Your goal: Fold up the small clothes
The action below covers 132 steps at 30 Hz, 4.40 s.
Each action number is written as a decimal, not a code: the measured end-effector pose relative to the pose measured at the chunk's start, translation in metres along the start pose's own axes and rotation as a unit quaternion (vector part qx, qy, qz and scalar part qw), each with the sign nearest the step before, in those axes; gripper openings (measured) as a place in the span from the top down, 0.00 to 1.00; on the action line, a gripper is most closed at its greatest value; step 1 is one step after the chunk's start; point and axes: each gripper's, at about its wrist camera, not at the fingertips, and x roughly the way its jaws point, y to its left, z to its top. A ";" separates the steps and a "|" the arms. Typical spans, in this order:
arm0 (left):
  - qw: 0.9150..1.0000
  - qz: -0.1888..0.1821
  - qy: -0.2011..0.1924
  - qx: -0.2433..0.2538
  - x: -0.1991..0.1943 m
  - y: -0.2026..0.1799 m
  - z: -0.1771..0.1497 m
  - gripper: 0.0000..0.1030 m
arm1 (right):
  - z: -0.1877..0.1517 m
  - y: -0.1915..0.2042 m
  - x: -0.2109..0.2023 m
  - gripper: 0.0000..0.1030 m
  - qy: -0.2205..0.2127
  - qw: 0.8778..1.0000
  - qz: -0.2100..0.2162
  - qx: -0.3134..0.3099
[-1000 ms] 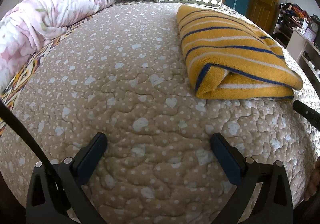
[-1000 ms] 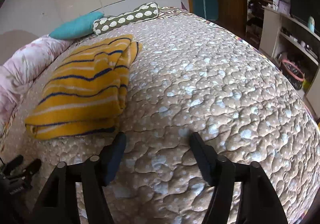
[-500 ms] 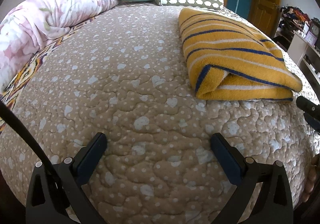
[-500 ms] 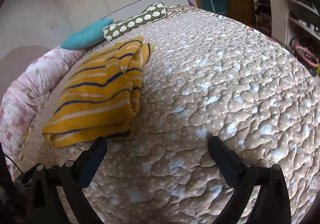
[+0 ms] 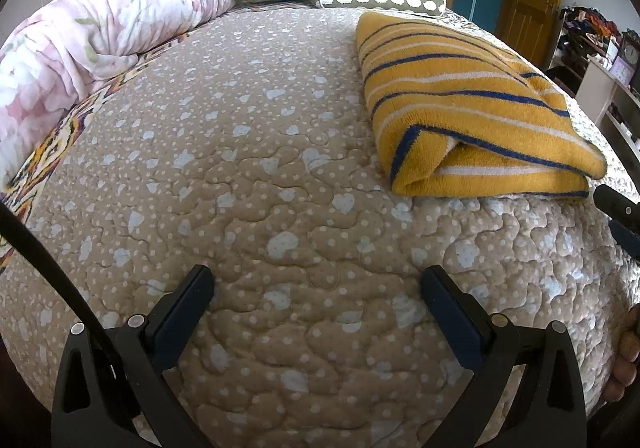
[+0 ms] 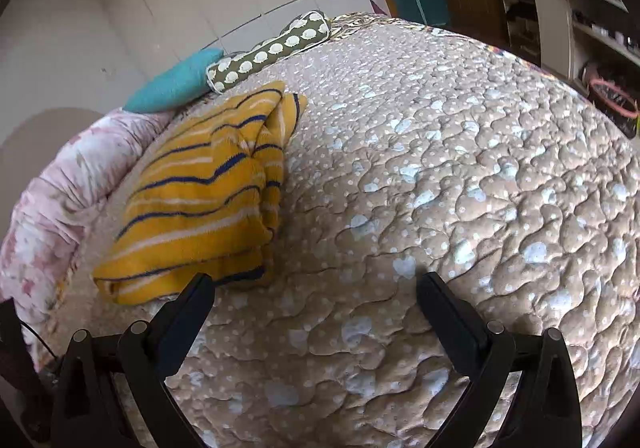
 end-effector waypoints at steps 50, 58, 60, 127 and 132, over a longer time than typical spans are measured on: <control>1.000 0.002 -0.003 -0.005 -0.001 -0.001 0.002 0.00 | -0.008 0.025 0.012 0.00 0.017 0.991 -0.102 -0.089; 0.999 -0.032 -0.036 0.014 -0.008 0.006 -0.010 0.00 | 0.019 0.028 -0.015 0.49 0.036 0.994 -0.069 -0.083; 0.998 -0.036 -0.041 0.017 -0.009 0.006 -0.012 0.00 | 0.048 0.040 -0.022 0.58 0.019 0.996 -0.039 -0.075; 0.997 -0.010 -0.037 -0.074 -0.015 0.089 -0.007 0.00 | -0.050 0.169 -0.012 0.54 0.090 0.977 -0.025 -0.191; 0.998 0.012 -0.037 -0.057 -0.012 0.083 -0.008 0.00 | -0.058 0.131 -0.015 0.54 0.093 0.988 -0.025 -0.122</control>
